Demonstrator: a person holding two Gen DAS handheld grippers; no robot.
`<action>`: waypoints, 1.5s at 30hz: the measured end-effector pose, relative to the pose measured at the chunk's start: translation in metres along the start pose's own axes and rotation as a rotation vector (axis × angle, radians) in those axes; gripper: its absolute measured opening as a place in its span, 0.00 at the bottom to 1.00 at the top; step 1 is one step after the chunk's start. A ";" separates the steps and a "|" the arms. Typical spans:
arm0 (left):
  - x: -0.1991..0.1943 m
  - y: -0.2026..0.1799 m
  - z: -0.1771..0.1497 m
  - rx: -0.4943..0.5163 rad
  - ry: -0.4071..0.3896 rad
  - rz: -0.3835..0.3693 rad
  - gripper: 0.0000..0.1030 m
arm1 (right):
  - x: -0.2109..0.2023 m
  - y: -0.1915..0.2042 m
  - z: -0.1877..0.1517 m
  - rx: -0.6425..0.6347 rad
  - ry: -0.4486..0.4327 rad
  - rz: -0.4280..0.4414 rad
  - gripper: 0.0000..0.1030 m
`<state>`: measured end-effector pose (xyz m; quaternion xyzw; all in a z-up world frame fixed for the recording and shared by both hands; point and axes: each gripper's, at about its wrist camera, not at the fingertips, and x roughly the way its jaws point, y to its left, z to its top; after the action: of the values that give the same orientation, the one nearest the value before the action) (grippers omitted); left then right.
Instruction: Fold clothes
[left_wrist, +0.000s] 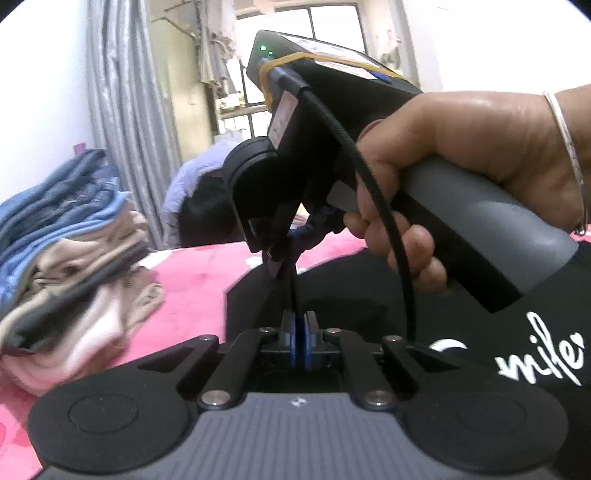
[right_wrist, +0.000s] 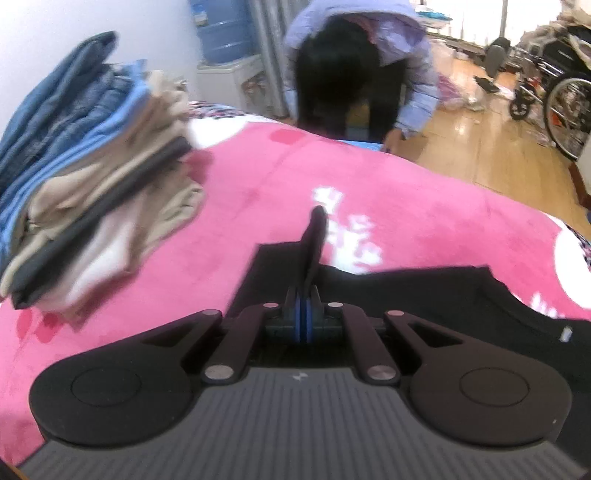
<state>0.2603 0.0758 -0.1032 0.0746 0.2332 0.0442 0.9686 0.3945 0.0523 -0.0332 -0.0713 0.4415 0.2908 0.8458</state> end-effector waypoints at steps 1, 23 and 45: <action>0.002 -0.005 -0.001 0.009 0.003 -0.005 0.05 | 0.003 -0.005 -0.003 0.002 0.000 -0.007 0.02; 0.005 -0.030 -0.025 0.111 0.087 -0.056 0.26 | 0.013 -0.068 -0.035 0.227 -0.005 0.005 0.19; 0.009 0.037 -0.040 0.022 0.180 0.021 0.30 | -0.034 -0.033 -0.108 -0.185 0.054 0.024 0.19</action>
<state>0.2480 0.1181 -0.1365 0.0836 0.3190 0.0582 0.9423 0.3213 -0.0306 -0.0755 -0.1515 0.4361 0.3386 0.8199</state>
